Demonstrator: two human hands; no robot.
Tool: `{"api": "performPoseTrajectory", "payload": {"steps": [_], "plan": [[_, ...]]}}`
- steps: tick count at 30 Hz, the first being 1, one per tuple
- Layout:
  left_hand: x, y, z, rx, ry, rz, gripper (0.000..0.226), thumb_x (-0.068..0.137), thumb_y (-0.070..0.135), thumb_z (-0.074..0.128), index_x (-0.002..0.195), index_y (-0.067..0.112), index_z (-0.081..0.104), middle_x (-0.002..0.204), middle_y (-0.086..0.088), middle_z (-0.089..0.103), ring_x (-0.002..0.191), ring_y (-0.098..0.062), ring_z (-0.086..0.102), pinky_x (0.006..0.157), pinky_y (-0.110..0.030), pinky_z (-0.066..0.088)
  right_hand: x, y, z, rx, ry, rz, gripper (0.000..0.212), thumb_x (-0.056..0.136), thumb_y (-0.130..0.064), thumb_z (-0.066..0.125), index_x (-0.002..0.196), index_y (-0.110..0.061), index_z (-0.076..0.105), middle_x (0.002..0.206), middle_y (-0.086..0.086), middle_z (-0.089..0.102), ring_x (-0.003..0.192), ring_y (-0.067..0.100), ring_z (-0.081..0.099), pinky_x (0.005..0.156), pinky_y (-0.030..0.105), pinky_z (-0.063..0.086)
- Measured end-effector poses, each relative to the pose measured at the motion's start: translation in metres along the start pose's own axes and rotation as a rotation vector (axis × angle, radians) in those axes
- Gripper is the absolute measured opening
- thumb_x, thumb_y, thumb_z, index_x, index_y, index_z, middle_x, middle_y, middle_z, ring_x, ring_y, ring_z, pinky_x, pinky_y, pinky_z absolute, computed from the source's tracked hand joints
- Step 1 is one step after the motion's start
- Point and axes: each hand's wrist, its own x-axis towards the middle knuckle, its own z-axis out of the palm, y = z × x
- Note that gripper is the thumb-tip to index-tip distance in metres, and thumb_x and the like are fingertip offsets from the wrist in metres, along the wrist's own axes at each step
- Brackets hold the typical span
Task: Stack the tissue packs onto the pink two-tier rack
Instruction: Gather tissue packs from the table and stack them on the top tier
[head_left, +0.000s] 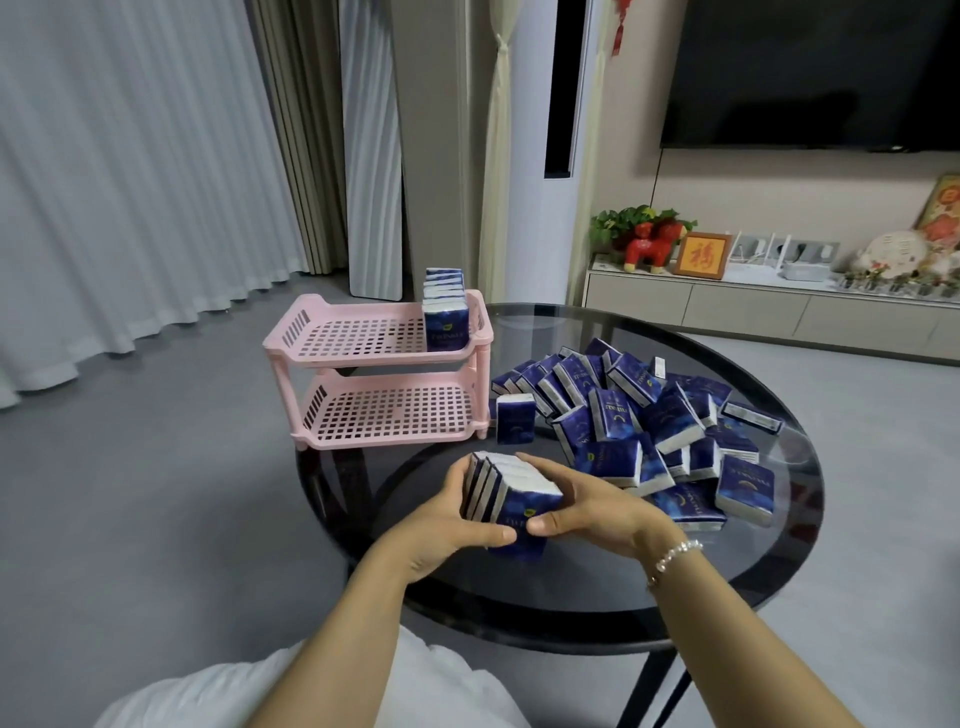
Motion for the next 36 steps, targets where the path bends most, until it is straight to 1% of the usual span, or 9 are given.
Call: {"api": "performPoseTrajectory", "payload": {"steps": [6, 10, 13, 19, 25, 30, 32, 34, 36], "plan": [[-0.006, 0.003, 0.0, 0.398, 0.062, -0.102, 0.121, 0.077, 0.018, 0.077, 0.149, 0.024, -0.019, 0.16, 0.006, -0.001, 0.144, -0.01, 0.012, 0.1, -0.013, 0.018, 0.007, 0.0, 0.007, -0.399, 0.057, 0.012, 0.1, 0.068, -0.005, 0.08, 0.145, -0.03, 0.021, 0.142, -0.009, 0.037, 0.108, 0.014, 0.057, 0.092, 0.03, 0.051], [-0.008, 0.0, 0.003, 0.455, 0.036, -0.101, 0.122, 0.079, 0.021, 0.075, 0.145, 0.022, -0.028, 0.16, 0.007, -0.005, 0.145, -0.011, 0.01, 0.102, -0.014, 0.018, 0.006, -0.007, 0.003, -0.526, 0.03, 0.049, 0.104, 0.069, -0.016, 0.082, 0.147, -0.035, 0.015, 0.142, -0.015, 0.034, 0.084, 0.005, 0.056, 0.084, 0.025, 0.049], [-0.009, 0.0, 0.009, 0.478, 0.032, -0.093, 0.121, 0.083, 0.022, 0.072, 0.143, 0.02, -0.033, 0.16, 0.008, -0.007, 0.145, -0.01, 0.009, 0.098, -0.011, 0.017, 0.006, -0.007, -0.001, -0.519, 0.025, 0.057, 0.106, 0.066, -0.022, 0.083, 0.146, -0.038, 0.015, 0.143, -0.018, 0.032, 0.083, 0.007, 0.055, 0.093, 0.035, 0.05], [-0.007, -0.002, 0.015, 0.506, 0.042, -0.101, 0.115, 0.09, 0.028, 0.063, 0.136, 0.023, -0.042, 0.161, 0.006, -0.008, 0.145, -0.014, 0.016, 0.104, -0.018, 0.022, 0.011, -0.007, -0.001, -0.49, 0.032, 0.062, 0.103, 0.068, -0.015, 0.082, 0.145, -0.039, 0.017, 0.139, -0.014, 0.038, 0.093, 0.01, 0.056, 0.095, 0.035, 0.049], [-0.007, 0.003, 0.014, 0.449, 0.09, -0.058, 0.104, 0.092, 0.026, 0.06, 0.144, 0.025, -0.03, 0.16, 0.008, -0.004, 0.145, -0.013, 0.014, 0.109, -0.021, 0.02, 0.014, -0.014, 0.001, -0.474, 0.107, 0.02, 0.084, 0.066, -0.016, 0.083, 0.133, -0.033, 0.037, 0.125, -0.012, 0.05, 0.087, 0.007, 0.057, 0.078, 0.024, 0.048], [-0.015, 0.019, 0.0, 0.341, 0.141, 0.099, 0.091, 0.085, 0.016, 0.069, 0.15, 0.034, 0.007, 0.14, 0.022, 0.035, 0.128, 0.005, 0.032, 0.093, 0.001, 0.027, 0.015, -0.037, 0.003, -0.488, 0.153, -0.026, 0.075, 0.064, -0.023, 0.085, 0.126, -0.031, 0.044, 0.119, -0.011, 0.054, 0.098, 0.008, 0.058, 0.088, 0.027, 0.049], [-0.018, 0.025, -0.014, 0.316, 0.171, 0.134, 0.093, 0.08, 0.021, 0.075, 0.151, 0.033, 0.016, 0.14, 0.023, 0.04, 0.13, 0.005, 0.037, 0.101, -0.006, 0.03, 0.018, -0.052, 0.007, -0.487, 0.154, -0.051, 0.076, 0.062, -0.026, 0.086, 0.126, -0.029, 0.046, 0.12, -0.01, 0.055, 0.101, 0.008, 0.059, 0.094, 0.032, 0.049], [-0.022, 0.036, -0.03, 0.317, 0.188, 0.157, 0.099, 0.073, 0.031, 0.079, 0.151, 0.034, 0.018, 0.143, 0.02, 0.043, 0.131, 0.003, 0.04, 0.112, -0.024, 0.032, 0.021, -0.071, 0.015, -0.528, 0.143, -0.087, 0.075, 0.064, -0.027, 0.084, 0.128, -0.026, 0.045, 0.119, -0.01, 0.054, 0.097, 0.009, 0.06, 0.089, 0.028, 0.051], [-0.027, 0.05, -0.044, 0.338, 0.192, 0.185, 0.098, 0.072, 0.034, 0.079, 0.15, 0.036, 0.021, 0.143, 0.021, 0.043, 0.131, 0.003, 0.04, 0.113, -0.028, 0.033, 0.026, -0.093, 0.022, -0.574, 0.127, -0.118, 0.07, 0.068, -0.027, 0.082, 0.126, -0.027, 0.043, 0.116, -0.014, 0.054, 0.093, 0.01, 0.061, 0.082, 0.024, 0.051]]}}
